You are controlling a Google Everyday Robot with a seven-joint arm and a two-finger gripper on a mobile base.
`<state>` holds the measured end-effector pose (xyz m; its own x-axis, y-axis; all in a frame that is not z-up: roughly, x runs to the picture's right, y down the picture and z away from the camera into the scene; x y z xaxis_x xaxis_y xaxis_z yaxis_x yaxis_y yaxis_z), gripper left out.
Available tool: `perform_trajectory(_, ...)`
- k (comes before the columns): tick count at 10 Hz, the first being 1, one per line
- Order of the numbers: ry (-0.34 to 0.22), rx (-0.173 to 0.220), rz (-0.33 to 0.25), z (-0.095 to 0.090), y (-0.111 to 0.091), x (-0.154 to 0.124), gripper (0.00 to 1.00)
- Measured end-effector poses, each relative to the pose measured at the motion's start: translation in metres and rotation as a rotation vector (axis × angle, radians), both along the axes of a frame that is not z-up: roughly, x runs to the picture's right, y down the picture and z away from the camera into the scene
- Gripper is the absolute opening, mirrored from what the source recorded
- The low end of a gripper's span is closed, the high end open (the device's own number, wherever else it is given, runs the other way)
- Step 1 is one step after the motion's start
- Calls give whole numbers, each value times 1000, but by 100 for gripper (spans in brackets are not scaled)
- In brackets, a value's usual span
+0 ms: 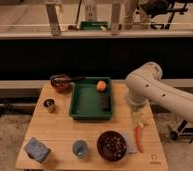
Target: Place pepper in table surface
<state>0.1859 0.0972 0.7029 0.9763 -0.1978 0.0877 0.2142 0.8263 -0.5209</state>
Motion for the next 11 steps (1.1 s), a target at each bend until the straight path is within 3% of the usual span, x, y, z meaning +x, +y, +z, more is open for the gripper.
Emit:
perform_trajectory(2, -57, 5, -23, -1, -2, 7, 80)
perform_trajectory(4, -145, 37, -63, 2, -3, 35, 80)
perform_trajectory(6, -244, 61, -155, 5, 2, 48, 80)
perform_trajectory(7, -323, 77, -266, 6, 9, 47, 80)
perform_trajectory(9, -407, 79, -422, 19, 27, 37, 80)
perform_trajectory(11, -455, 80, -446, 36, 45, 36, 80)
